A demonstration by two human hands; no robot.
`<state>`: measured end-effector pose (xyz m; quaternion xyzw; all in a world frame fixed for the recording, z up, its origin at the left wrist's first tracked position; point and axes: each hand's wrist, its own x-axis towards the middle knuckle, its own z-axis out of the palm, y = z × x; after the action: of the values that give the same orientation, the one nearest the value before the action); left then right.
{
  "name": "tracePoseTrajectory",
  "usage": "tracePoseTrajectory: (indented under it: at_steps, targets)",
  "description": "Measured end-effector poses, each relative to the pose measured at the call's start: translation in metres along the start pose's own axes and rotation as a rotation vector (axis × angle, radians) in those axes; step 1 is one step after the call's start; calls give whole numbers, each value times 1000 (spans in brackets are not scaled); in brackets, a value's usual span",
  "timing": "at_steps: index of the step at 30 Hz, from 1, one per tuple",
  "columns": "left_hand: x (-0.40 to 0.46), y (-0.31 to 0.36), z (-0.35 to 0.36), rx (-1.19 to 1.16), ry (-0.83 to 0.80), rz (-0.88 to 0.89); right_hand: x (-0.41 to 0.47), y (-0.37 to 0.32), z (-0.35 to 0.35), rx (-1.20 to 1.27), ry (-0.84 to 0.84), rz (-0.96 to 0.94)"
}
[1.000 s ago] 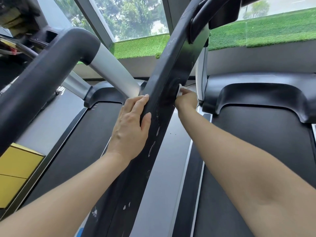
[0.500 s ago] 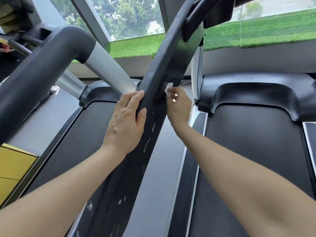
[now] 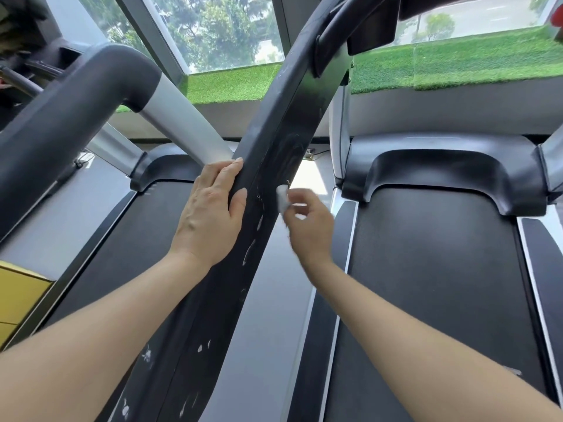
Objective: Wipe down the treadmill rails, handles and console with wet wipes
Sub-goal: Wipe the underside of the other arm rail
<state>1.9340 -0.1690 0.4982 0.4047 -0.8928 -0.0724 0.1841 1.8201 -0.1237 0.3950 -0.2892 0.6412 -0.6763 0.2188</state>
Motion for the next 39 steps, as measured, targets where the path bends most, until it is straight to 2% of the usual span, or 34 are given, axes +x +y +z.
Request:
tracePoseTrajectory:
  at_steps: [3, 5, 14, 19, 30, 39]
  targets:
    - [1, -2, 1, -9, -7, 9, 42, 4, -8, 139, 194, 243]
    - [1, -3, 1, -18, -5, 13, 69, 8, -7, 157, 240, 304]
    - [0, -3, 0, -51, -5, 11, 139, 18, 21, 131, 193, 474]
    - [0, -2, 1, -53, -11, -5, 146, 10, 26, 226, 189, 437]
    - [0, -2, 1, -28, -6, 14, 103, -9, 21, 370, 58, 113]
    - [1, -1, 1, 1, 5, 27, 29, -9, 18, 389, -104, 85]
